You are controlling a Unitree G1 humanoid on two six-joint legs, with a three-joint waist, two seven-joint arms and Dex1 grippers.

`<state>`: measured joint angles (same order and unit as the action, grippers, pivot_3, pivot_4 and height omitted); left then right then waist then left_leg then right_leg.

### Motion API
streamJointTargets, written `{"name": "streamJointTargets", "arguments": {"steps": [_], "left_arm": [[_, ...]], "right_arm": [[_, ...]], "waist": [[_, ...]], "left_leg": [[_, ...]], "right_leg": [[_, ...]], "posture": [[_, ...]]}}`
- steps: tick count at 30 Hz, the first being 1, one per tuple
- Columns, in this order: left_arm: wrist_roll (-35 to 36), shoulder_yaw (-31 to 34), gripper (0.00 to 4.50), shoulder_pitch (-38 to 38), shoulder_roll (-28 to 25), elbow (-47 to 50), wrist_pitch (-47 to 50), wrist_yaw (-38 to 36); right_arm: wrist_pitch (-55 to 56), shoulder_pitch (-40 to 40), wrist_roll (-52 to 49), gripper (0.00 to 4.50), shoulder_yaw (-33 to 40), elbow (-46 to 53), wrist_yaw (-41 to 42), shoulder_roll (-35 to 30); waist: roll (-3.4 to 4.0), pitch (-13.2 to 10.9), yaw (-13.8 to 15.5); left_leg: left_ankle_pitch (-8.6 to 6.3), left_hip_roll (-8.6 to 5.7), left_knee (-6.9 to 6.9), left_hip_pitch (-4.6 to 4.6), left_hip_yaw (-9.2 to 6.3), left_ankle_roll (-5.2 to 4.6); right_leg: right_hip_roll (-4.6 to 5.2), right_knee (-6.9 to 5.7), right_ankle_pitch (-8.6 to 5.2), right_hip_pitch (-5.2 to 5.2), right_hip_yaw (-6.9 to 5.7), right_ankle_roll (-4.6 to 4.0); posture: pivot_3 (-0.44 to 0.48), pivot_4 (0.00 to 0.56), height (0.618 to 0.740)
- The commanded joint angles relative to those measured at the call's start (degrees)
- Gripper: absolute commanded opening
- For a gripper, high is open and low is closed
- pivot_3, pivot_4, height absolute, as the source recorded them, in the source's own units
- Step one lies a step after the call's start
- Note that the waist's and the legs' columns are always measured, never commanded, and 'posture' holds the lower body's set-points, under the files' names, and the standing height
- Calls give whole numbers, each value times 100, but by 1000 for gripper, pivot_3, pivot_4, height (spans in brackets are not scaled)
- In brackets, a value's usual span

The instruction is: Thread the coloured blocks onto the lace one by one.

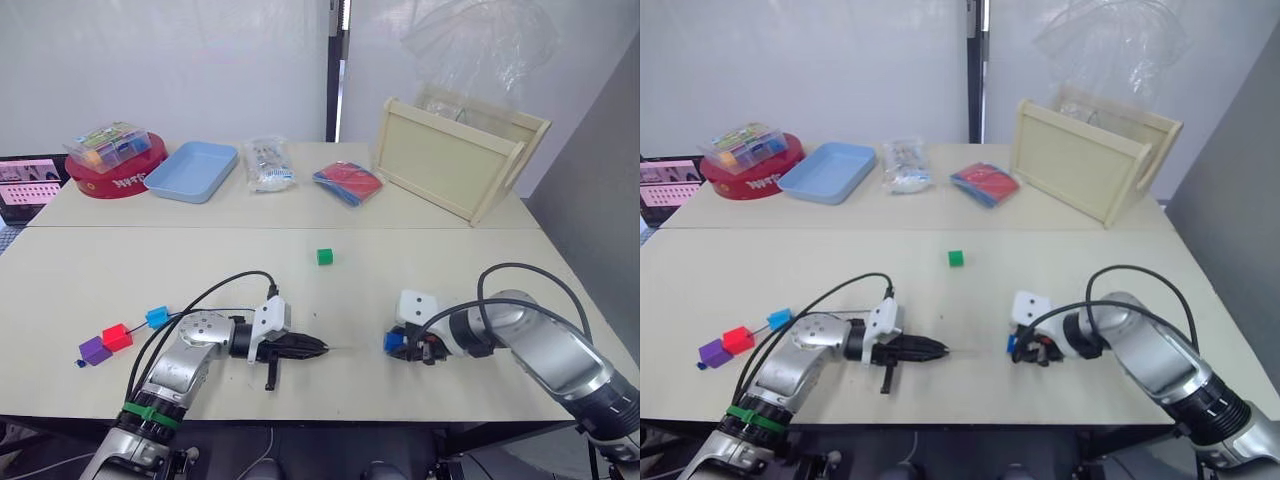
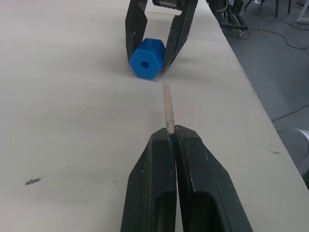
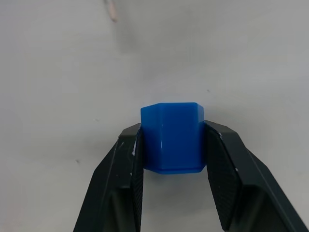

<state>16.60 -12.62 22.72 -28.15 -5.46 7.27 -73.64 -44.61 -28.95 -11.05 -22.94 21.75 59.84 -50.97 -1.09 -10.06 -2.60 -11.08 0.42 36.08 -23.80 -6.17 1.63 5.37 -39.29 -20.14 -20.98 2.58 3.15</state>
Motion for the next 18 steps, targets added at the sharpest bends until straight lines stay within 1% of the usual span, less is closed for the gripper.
{"name": "streamJointTargets", "arguments": {"steps": [1, 7, 11, 18], "left_arm": [[-17, -44, 0, 93, 27, 110, -126, -13], [-132, -145, 0, 140, 58, 65, -194, -29], [-374, -376, 0, 175, 15, 9, -393, -83], [-408, -424, 0, 229, 88, -31, -435, -8]], "right_arm": [[-116, -81, -101, 1279, -60, 417, 122, 72], [-40, -69, 54, 1279, -192, 470, 134, 107], [24, -146, 86, 1279, -219, 415, 202, 130], [25, -138, 91, 1279, -220, 445, 206, 144]], "waist": [[0, 0, 4], [0, 0, 15], [0, 0, 4], [0, 0, 10]], "left_leg": [[0, 0, 0, 0, 0, 0], [0, -1, 1, -1, 0, 0], [0, -1, 1, 0, 0, 0], [0, -1, 1, -1, 0, 0]], "right_leg": [[0, 0, 0, 0, 0, 0], [1, 1, 0, 0, -1, 0], [0, 1, 0, 0, 0, 0], [0, 1, 0, 0, -1, 0]], "posture": [[0, 150, 740], [0, 150, 740], [0, 150, 740], [0, 150, 740]]}}
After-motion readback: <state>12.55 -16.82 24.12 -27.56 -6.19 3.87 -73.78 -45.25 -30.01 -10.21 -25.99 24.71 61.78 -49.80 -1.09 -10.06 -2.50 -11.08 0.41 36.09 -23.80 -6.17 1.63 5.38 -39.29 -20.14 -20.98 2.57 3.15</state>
